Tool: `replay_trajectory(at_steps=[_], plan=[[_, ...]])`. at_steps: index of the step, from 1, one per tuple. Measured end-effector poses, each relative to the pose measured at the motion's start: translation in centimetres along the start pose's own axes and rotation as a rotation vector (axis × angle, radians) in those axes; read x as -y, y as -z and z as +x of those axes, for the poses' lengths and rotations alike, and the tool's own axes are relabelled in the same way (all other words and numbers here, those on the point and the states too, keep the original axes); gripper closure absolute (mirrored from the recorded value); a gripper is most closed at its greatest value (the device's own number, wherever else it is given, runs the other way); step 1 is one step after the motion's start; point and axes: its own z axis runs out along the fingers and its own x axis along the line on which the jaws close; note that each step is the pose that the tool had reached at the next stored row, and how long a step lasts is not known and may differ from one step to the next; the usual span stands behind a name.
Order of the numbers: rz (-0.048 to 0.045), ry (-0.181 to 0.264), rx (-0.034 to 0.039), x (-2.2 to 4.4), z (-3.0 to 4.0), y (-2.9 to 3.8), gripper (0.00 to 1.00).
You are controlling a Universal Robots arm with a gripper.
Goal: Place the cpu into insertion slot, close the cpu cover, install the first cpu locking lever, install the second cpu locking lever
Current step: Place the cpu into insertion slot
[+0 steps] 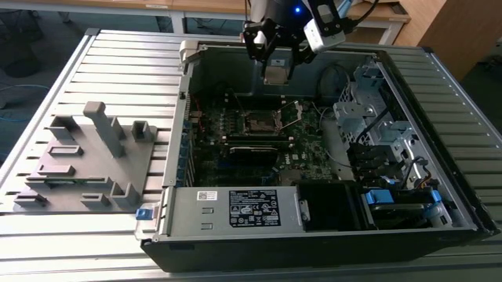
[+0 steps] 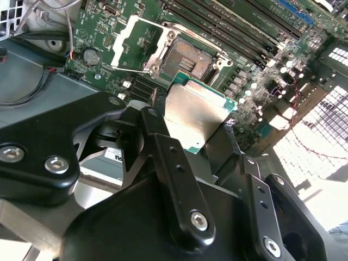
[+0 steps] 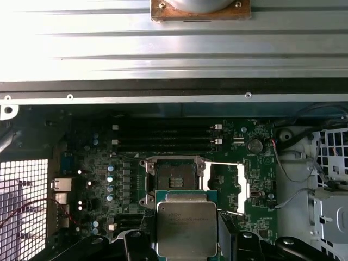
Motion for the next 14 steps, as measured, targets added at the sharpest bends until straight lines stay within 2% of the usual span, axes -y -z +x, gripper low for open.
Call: replay_trajectory(at_steps=[8, 10, 14], plan=[[0.0001, 0.0, -0.0001, 0.02, -0.01, -0.24, 0.46], [0.0, 0.0, 0.0, 0.07, -0.02, -0.79, 0.46], [0.0008, 0.0, 0.0002, 0.07, -0.02, -0.81, 0.46]])
